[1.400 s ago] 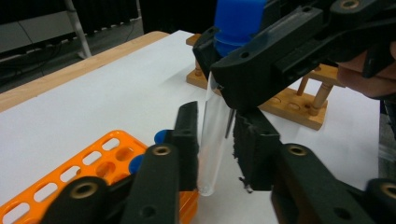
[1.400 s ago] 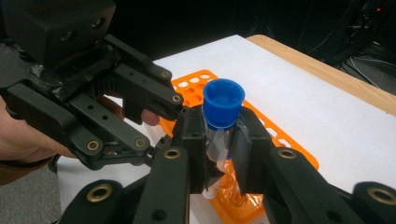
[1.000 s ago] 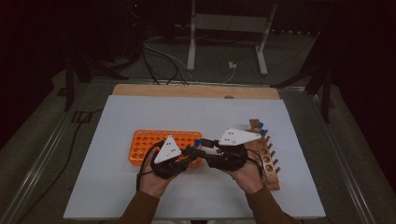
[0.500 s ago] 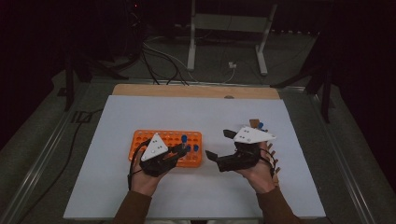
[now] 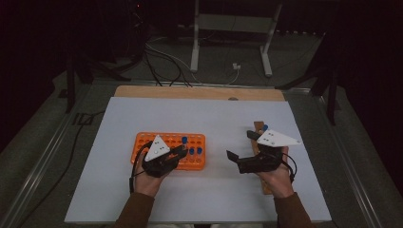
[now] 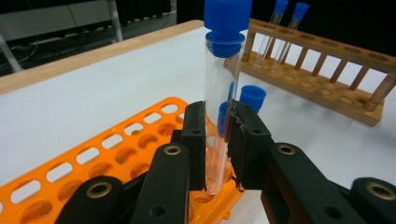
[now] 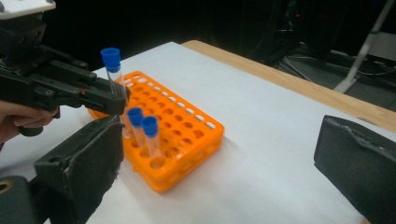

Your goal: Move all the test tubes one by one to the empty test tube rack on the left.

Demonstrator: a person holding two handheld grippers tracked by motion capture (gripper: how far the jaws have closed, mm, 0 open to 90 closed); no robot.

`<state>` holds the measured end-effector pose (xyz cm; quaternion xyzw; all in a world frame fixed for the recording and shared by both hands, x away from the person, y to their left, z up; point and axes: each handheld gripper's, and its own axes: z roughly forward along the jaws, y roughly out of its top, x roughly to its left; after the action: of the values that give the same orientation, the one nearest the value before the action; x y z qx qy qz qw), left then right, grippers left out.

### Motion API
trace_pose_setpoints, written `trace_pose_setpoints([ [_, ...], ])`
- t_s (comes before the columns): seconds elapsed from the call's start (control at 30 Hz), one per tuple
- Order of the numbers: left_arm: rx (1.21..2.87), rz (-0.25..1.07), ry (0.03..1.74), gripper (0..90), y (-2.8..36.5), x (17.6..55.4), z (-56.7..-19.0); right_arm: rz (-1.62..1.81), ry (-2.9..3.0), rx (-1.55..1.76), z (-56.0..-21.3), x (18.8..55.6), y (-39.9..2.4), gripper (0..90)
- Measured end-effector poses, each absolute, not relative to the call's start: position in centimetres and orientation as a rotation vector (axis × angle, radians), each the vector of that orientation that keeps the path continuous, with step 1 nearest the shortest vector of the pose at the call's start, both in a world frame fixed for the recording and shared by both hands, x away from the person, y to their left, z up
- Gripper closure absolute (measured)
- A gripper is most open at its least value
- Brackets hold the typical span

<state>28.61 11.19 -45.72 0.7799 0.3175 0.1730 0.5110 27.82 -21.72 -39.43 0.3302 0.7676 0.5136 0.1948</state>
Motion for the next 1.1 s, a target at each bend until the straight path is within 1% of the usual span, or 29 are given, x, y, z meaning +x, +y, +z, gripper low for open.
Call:
trace_pose_setpoints([
  [0.6, 1.968, 0.407, 0.800, 78.1, 10.7, 29.2, -48.2, 1.465, 2.098, 0.975, -40.0, 27.3, -24.8, 1.7],
  [1.1, 2.033, 0.426, 0.796, 78.2, 10.1, 29.2, -48.9, 1.468, 2.085, 0.990, -40.1, 27.3, -25.4, 2.2],
])
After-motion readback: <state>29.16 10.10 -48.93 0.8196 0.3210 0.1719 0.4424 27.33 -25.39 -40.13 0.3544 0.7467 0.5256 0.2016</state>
